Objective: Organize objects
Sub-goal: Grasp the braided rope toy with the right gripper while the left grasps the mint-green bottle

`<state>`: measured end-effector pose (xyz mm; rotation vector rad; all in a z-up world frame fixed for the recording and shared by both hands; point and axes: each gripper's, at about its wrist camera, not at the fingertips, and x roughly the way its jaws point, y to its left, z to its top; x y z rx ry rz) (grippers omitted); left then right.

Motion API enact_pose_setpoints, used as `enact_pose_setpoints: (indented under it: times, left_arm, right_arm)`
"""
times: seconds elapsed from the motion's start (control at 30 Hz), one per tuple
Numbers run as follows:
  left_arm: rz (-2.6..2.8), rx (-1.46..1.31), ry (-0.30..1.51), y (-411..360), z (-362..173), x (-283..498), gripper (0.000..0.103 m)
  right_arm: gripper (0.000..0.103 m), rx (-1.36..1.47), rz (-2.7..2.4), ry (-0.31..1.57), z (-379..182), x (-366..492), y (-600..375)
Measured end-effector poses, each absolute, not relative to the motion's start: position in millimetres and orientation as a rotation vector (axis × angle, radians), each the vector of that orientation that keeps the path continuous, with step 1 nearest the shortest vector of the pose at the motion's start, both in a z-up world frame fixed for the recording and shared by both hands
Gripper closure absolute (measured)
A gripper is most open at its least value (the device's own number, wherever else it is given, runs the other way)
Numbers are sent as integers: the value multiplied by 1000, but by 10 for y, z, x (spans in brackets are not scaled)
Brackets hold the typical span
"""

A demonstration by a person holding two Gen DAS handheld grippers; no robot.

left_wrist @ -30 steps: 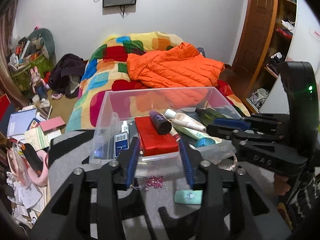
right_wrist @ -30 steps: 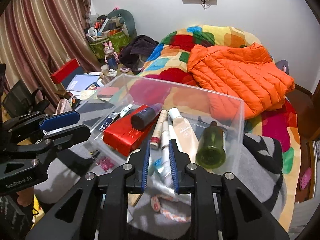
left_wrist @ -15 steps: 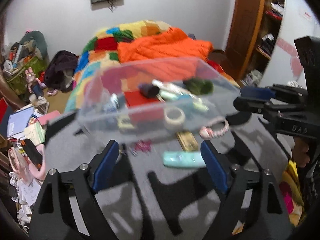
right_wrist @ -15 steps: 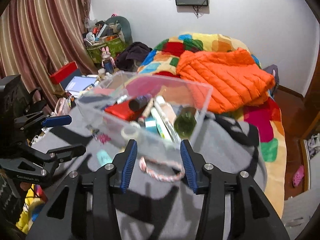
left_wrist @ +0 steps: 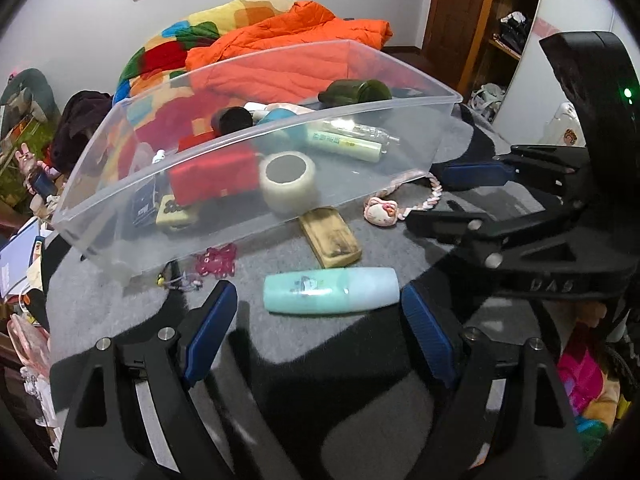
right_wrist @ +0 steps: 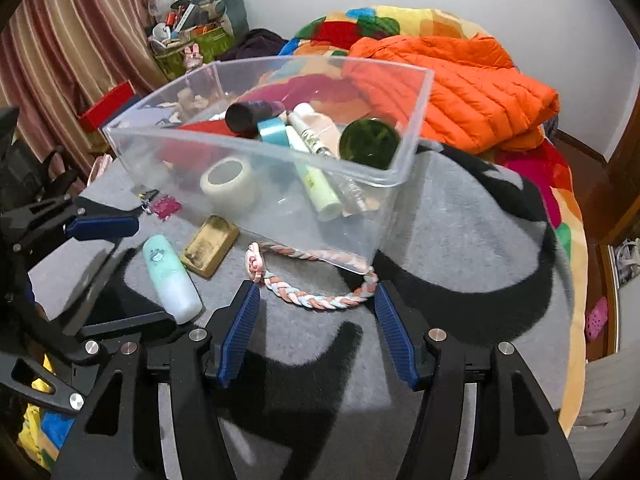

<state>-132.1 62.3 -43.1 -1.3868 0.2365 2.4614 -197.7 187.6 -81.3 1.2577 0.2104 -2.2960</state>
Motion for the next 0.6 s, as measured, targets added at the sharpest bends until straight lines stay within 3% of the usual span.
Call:
enact_pose_setpoints:
  times: [0.1, 0.3, 0.4, 0.5, 0.6]
  left_arm:
    - [2445, -1419, 230, 626, -499, -1374, 14]
    - [2417, -1457, 189, 616, -554, -1439, 13]
    - [2434, -1455, 167, 596, -550, -1456, 14]
    - [2442, -1437, 167, 585, -527, -1437, 30]
    - [2459, -1424, 155, 562, -505, -1405, 30]
  right_arm:
    - [50, 1263, -2311, 240, -869, -1981, 1839]
    - [93, 1257, -2334, 204, -837, -1979, 1957]
    - [97, 1251, -2330, 141, -828, -1979, 2037]
    - [99, 1224, -2333, 121, -798, -1921, 2067]
    - [99, 1193, -2303, 106, -747, -1831, 2059]
